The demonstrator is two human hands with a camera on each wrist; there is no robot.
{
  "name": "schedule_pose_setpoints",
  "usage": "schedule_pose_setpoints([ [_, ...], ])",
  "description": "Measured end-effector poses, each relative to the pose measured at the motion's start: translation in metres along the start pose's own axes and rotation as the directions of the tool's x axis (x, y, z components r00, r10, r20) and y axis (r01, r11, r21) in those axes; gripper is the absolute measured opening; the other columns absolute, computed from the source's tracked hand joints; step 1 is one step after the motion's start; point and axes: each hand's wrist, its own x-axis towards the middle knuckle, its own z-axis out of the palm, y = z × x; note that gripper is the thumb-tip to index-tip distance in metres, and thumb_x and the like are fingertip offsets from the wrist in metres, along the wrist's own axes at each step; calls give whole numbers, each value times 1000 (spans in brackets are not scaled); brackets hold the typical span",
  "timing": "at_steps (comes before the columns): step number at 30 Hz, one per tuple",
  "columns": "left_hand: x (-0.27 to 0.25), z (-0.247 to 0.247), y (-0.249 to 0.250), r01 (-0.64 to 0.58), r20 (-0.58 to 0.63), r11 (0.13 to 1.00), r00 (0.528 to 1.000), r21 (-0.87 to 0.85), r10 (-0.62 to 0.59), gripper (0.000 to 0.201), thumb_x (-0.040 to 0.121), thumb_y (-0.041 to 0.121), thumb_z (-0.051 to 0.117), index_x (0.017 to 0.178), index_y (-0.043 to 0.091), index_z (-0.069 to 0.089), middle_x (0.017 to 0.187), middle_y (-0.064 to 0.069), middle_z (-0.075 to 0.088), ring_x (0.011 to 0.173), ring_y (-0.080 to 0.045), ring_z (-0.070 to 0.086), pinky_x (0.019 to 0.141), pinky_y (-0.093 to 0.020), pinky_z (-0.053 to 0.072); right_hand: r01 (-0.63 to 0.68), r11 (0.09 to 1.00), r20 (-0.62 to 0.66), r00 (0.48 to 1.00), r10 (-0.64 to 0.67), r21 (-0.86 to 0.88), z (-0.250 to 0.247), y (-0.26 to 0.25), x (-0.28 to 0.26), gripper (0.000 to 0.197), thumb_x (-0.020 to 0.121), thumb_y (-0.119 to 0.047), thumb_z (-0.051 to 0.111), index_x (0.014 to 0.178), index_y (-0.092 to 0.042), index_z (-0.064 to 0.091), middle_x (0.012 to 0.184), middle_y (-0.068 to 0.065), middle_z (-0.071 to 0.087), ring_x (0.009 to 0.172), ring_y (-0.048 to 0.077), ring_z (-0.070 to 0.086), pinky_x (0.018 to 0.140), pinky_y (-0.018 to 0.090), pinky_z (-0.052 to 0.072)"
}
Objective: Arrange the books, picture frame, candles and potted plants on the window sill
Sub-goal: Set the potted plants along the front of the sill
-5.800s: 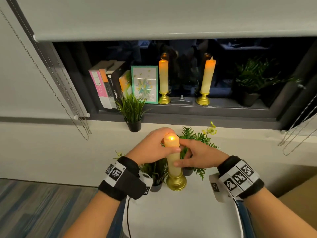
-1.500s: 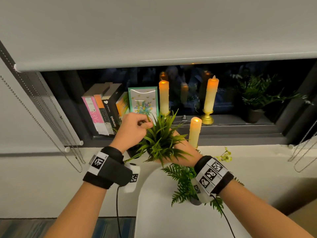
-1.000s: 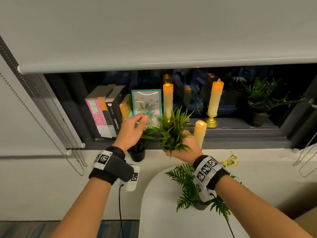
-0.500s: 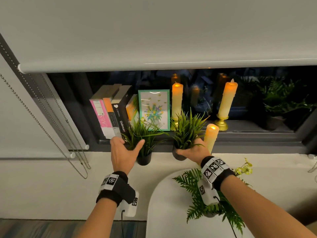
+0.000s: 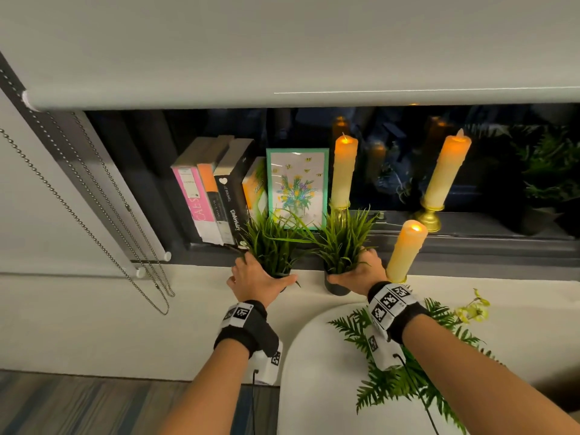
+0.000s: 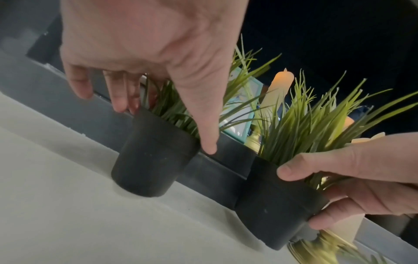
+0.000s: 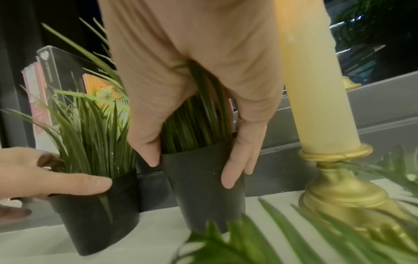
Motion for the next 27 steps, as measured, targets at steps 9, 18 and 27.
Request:
schedule_pose_setpoints([
  [9, -5, 19, 1, 46, -107, 983, 992, -177, -65, 81, 56, 54, 80, 118, 12, 47, 116, -9, 57, 106, -34, 59, 87, -46, 50, -6, 1000, 1, 1000, 6, 1, 12, 5, 2, 82, 58, -40, 86, 127, -11, 52, 131, 12, 49, 120, 27, 49, 104, 32, 43],
  [18, -11, 13, -2, 54, -91, 975, 993, -215, -75, 89, 55, 54, 84, 121, 11, 42, 124, -12, 47, 110, -35, 56, 85, -50, 52, 21, 1000, 9, 1000, -21, 14, 12, 5, -2, 93, 61, -38, 86, 136, -8, 39, 135, 13, 46, 127, 28, 42, 108, 34, 38],
  [27, -38, -14, 6, -98, -399, 993, 915, -65, 64, 79, 60, 63, 72, 118, 16, 47, 125, -9, 45, 111, -33, 49, 92, -47, 39, 112, 994, -80, 990, -113, -7, -25, 6, -14, 95, 58, -32, 89, 135, -8, 39, 129, 9, 46, 120, 26, 46, 102, 37, 45],
])
